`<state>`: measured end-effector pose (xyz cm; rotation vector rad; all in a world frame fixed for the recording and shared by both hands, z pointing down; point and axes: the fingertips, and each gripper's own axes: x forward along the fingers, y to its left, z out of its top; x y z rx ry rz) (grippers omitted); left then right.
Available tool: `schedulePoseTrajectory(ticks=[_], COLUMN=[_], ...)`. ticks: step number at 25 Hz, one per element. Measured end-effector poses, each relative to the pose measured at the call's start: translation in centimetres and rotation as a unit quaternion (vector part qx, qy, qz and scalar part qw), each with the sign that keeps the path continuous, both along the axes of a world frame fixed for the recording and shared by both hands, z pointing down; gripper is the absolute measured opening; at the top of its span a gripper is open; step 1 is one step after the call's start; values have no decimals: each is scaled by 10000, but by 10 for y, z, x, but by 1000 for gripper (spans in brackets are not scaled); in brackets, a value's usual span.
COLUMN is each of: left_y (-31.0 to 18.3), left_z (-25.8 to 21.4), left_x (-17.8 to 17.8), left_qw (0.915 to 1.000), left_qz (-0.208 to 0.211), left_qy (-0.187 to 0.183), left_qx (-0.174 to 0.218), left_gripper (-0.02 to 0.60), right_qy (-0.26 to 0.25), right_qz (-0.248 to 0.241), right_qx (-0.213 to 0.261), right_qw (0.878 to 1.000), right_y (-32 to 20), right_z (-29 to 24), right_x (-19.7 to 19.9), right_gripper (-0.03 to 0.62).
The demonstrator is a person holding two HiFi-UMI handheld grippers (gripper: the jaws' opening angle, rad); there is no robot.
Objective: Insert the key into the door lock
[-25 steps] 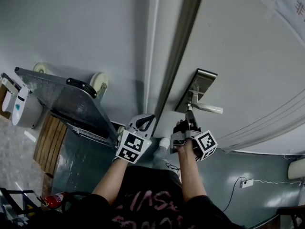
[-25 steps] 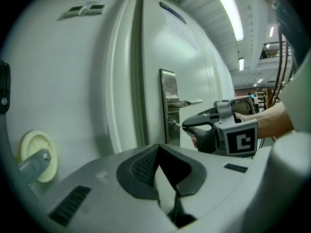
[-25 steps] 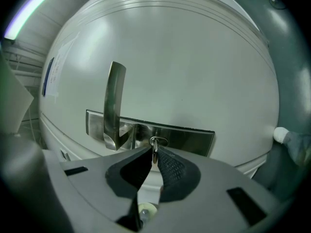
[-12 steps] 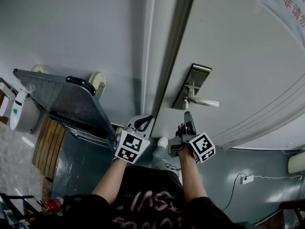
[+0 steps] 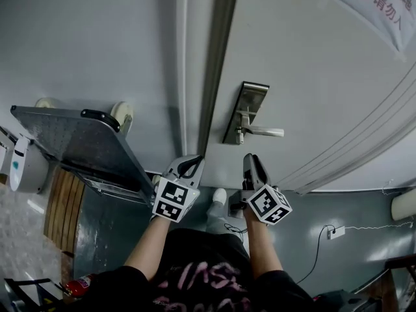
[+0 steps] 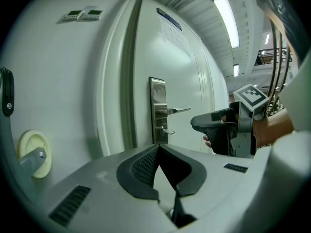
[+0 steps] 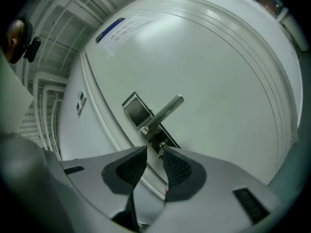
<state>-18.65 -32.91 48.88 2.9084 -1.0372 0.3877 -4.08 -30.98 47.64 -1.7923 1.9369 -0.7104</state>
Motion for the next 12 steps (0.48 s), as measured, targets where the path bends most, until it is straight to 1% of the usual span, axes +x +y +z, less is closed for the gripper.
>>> schedulePoseTrajectory(ticks=[3,7,10,12], left_y=[3,4,4,2], left_z=[-6,-15,-27,-34], left_x=[3,8,13,17], left_qw=[10000,9999,9998,9996], left_qz=[19,41,56,76], left_qy=[52,128,201,249], left_qx=[-29,12,76,120], left_gripper=[12,12,12,11], right_qy=[491,1153,1642,2103], right_qz=[-37,-26,-39,-66], right_qx=[-27,3,62,99], right_qw=[9988,9933,9864,9776], right_y=[10,20,24,26], right_z=[-7,-23,-35,-44], right_x=[0,3,3,1], right_gripper=[147,133,126,122])
